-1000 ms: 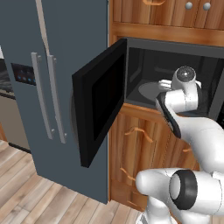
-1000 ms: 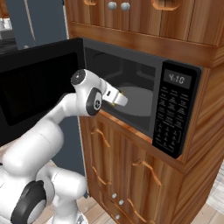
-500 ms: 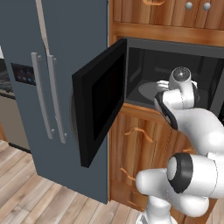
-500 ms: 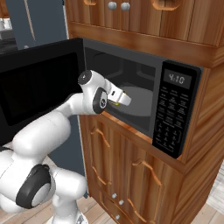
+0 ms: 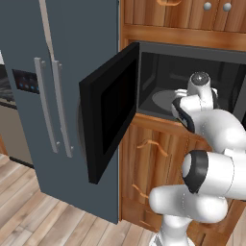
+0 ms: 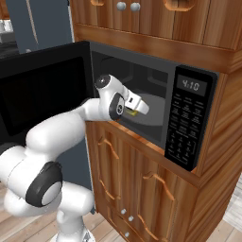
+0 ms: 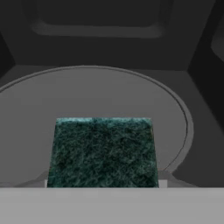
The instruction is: Place the sponge inside the microwave to prepare for sanitizing.
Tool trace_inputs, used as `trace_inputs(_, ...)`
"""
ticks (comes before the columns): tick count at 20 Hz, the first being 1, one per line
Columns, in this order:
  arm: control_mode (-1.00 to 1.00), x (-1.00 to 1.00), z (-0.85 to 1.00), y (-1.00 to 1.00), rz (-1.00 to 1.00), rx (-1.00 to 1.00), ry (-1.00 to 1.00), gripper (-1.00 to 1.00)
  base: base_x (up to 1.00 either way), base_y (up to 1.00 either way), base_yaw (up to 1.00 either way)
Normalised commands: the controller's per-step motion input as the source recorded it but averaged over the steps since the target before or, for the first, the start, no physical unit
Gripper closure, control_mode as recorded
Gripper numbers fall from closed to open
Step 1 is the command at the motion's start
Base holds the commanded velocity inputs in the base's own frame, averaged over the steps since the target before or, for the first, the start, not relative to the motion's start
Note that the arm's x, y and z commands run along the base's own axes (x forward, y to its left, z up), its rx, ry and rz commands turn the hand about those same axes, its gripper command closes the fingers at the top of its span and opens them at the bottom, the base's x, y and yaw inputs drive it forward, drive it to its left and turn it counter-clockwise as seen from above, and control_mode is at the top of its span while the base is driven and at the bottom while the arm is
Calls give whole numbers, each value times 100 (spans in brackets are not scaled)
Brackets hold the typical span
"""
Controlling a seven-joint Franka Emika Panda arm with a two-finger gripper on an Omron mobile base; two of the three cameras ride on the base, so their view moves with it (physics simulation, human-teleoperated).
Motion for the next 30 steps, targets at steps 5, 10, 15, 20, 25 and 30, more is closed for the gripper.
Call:
trace_inputs(5,-100,29,-28,-11,0,0,0,100,0,0,0)
trace_inputs(10,-100,24,0,0,0,0,0,100,0,0,0)
trace_inputs(15,-100,20,0,0,0,0,0,-100,0,0,0)
trace_inputs(20,-100,17,0,0,0,0,0,-100,0,0,0)
trace_inputs(25,-100,16,0,0,0,0,0,-100,0,0,0)
trace_inputs(30,-100,10,0,0,0,0,0,-100,0,0,0)
